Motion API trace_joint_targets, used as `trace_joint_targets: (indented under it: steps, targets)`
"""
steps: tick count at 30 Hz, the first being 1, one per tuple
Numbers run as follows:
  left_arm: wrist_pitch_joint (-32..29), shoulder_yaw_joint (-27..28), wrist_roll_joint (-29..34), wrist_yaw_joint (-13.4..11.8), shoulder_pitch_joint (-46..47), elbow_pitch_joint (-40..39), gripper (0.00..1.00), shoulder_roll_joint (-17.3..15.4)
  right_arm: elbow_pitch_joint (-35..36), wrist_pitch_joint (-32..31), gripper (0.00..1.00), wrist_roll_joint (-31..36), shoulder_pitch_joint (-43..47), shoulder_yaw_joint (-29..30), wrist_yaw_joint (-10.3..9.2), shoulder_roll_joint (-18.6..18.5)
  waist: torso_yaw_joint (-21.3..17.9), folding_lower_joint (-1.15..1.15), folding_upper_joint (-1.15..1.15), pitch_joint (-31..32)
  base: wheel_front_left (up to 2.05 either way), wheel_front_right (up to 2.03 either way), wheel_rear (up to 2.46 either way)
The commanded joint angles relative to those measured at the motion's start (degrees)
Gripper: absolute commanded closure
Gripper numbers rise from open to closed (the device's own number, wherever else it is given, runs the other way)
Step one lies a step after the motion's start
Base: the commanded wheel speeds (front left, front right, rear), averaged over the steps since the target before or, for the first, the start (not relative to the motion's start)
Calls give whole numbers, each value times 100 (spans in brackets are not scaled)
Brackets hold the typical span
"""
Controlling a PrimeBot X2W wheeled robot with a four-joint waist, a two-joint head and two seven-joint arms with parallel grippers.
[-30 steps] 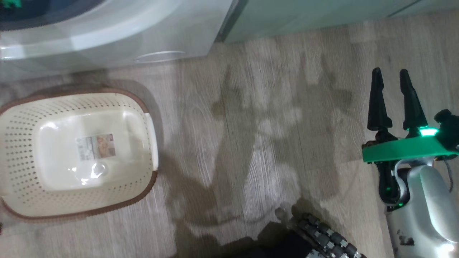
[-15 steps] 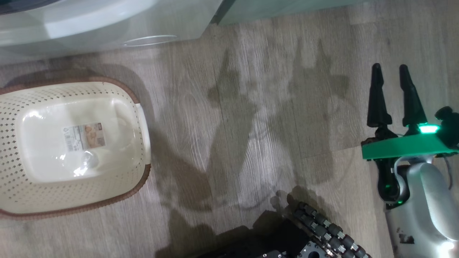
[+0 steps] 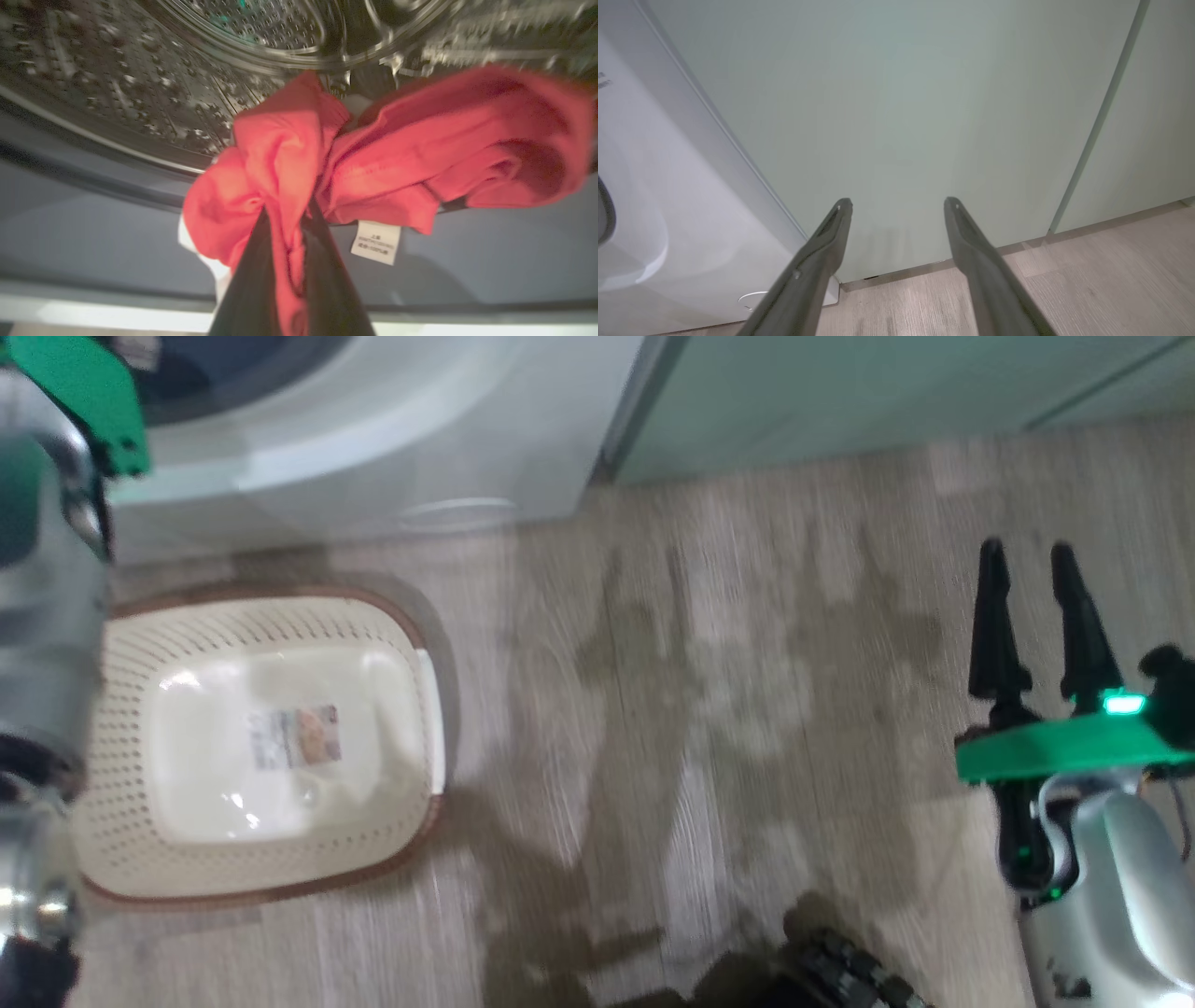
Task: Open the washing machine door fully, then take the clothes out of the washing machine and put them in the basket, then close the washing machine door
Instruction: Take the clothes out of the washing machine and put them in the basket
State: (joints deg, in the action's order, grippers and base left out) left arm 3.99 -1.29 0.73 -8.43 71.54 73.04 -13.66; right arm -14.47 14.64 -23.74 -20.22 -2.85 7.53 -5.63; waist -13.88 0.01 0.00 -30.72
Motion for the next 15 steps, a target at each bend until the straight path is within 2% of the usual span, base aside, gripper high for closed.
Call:
trace_joint_targets:
  steps: [1,6,11,15]
  targets:
    - [296,168,-174,107,-66,-170,100,-129,102,36,0,32,251,-101,-4,-103,191,-1,0,406,0,0,0]
    - [850,392,-602,605,-643,-185,100,195,-20,36,0,62,500,-148,-4,-144,376,-1,0,993,0,0,0]
    - [1062,436,-787,888,-1329,-465,100,458,-109,36,0,78,751,-166,-4,-182,585,-1,0,1454,0,0,0]
    - [1095,341,-753,997,-2008,-1145,100,579,-157,36,0,82,921,-192,-4,-210,750,-1,0,1770,0,0,0]
